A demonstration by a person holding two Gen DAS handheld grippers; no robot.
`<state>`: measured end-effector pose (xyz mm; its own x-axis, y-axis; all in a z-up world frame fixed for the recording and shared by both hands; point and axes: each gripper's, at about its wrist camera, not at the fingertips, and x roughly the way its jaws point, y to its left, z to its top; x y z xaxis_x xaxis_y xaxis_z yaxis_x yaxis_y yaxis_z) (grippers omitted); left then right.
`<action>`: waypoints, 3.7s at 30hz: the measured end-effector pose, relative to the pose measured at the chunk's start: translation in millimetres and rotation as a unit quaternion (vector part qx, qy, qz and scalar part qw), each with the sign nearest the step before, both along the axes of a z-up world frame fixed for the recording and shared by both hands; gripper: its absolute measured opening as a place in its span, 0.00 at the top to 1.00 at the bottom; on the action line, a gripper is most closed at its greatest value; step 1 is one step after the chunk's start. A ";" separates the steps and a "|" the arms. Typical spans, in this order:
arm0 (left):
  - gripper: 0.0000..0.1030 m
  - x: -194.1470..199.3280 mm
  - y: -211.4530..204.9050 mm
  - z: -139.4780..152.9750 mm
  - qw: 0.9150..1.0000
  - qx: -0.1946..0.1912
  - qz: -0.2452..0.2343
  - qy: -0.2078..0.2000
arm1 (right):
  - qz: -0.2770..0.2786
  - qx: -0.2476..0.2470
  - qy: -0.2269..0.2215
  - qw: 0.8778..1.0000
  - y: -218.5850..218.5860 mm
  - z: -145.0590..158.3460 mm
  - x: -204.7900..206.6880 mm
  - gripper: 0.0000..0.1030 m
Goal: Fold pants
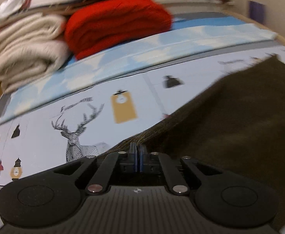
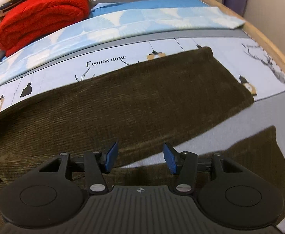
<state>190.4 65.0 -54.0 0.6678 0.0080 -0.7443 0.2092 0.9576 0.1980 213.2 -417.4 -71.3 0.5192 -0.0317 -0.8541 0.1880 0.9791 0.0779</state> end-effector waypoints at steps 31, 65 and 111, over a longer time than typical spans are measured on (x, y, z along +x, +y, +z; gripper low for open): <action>0.54 -46.6 124.6 -98.5 0.868 -0.308 0.317 0.227 | -0.187 0.176 -0.029 0.966 -81.6 -34.5 7.1 0.48; 0.77 -83.1 119.1 -14.9 0.934 -0.235 0.253 0.094 | -0.187 0.200 -0.163 0.948 -128.6 28.5 -54.9 0.97; 0.48 -83.1 115.3 -62.5 0.927 -0.162 0.268 0.205 | -0.401 0.159 -0.101 0.897 -294.0 -71.5 -192.5 0.70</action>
